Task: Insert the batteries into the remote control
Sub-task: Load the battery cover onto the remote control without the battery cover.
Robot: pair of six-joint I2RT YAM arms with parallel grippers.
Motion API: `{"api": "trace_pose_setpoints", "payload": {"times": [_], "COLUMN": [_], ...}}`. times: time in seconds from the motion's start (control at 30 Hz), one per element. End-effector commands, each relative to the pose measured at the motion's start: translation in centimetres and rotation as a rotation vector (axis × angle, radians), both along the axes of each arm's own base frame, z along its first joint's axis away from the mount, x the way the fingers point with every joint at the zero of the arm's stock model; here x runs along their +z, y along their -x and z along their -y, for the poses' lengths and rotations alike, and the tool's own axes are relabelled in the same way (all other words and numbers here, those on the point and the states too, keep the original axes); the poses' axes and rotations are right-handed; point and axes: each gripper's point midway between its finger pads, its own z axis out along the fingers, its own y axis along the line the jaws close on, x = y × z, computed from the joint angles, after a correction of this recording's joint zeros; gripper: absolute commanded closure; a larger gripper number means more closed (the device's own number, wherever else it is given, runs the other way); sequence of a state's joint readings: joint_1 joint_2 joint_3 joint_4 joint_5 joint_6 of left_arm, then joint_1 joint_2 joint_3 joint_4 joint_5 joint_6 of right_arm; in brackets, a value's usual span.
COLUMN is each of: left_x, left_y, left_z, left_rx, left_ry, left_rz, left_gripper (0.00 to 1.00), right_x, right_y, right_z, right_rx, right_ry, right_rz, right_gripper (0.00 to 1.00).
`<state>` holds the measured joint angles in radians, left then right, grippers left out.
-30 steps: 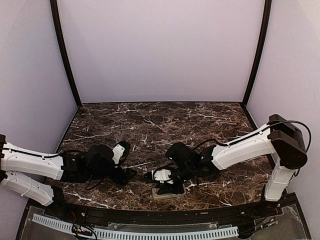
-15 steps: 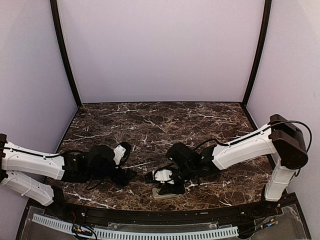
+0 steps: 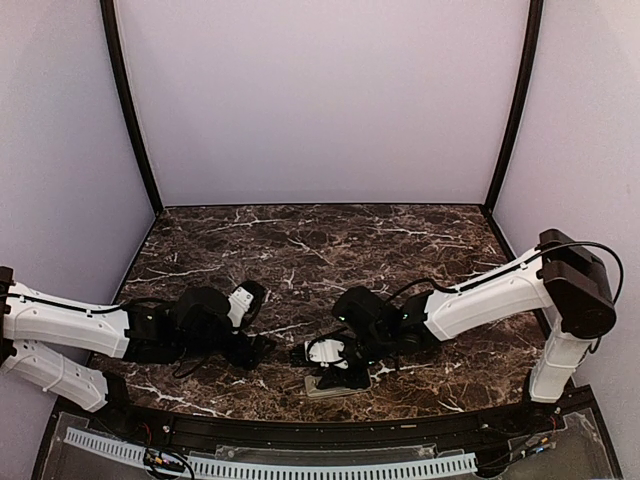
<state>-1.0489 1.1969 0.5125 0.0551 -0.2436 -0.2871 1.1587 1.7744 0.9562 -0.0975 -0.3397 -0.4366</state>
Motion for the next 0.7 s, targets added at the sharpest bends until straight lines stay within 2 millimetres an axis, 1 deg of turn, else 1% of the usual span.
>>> {"api": "trace_pose_setpoints", "payload": {"times": [0.0,0.27,0.43,0.67], "left_x": [0.6,0.4,0.3,0.1], "left_y": [-0.2,-0.1,-0.1,-0.1], "left_z": [0.3,0.3,0.2,0.1], "left_rx": [-0.011,-0.015,-0.014,-0.015], "left_ry": [-0.001,-0.006,-0.008,-0.012], "left_rz": [0.008,0.007,0.006,0.003], "left_gripper": [0.16,0.16,0.16,0.16], "right_x": [-1.3,-1.7,-1.6,-1.2], "right_y": [-0.1,0.2,0.3,1.0], "right_z": [0.5,0.8,1.0,1.2], "right_rx": [-0.001,0.008,0.015,0.039], "right_ry": [0.037,0.064,0.077,0.081], "right_rz": [0.019,0.006,0.002,-0.034], "right_gripper": [0.89,0.80,0.77,0.74]}}
